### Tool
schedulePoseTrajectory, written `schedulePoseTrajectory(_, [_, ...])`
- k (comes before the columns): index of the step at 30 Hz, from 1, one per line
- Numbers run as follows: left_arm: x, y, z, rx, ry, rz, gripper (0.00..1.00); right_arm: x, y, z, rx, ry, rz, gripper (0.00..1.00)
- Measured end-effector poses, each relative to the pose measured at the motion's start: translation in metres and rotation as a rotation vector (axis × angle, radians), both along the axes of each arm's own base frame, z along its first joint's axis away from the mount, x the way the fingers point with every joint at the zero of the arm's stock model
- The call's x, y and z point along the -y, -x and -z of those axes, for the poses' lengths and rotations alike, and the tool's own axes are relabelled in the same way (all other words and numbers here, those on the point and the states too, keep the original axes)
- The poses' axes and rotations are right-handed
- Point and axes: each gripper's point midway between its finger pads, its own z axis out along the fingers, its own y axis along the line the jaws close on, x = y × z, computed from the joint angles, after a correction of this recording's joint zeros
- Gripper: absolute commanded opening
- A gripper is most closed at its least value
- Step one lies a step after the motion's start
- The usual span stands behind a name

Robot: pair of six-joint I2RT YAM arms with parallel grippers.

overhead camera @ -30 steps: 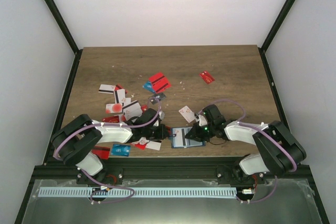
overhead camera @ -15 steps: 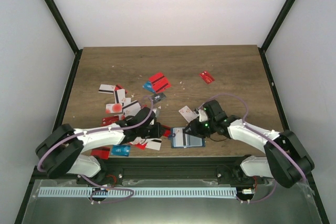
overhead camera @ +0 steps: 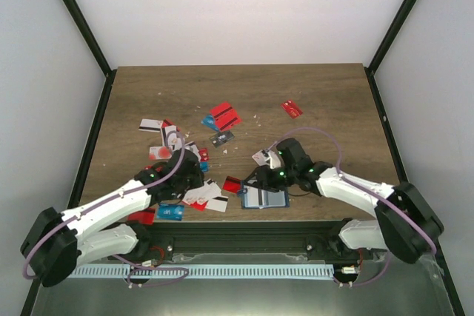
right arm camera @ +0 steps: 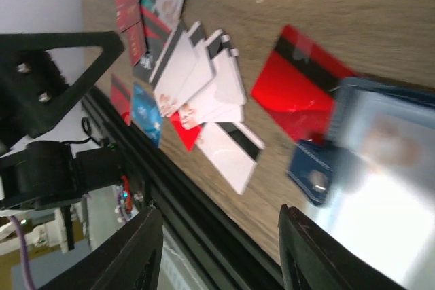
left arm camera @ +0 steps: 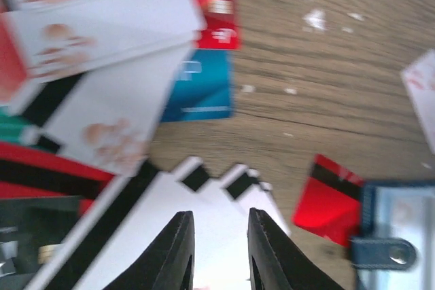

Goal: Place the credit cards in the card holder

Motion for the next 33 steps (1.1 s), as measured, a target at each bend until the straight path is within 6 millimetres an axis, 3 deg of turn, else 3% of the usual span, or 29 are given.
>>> schedulePoseTrajectory(6, [-0.048, 0.005, 0.026, -0.066, -0.088, -0.134, 0.2, -0.052, 0.004, 0.002, -0.063, -0.052, -0.056, 0.5])
schedulePoseTrajectory(12, [-0.063, 0.007, 0.042, -0.108, -0.118, -0.177, 0.17, -0.091, 0.002, 0.013, -0.133, -0.078, -0.069, 0.5])
schedulePoseTrajectory(19, [-0.066, 0.009, 0.06, -0.148, -0.132, -0.165, 0.11, -0.111, -0.004, 0.031, -0.207, -0.066, -0.043, 0.49])
schedulePoseTrajectory(33, [-0.056, 0.003, 0.061, -0.124, -0.094, -0.12, 0.08, -0.129, -0.013, 0.053, -0.27, -0.036, 0.002, 0.5])
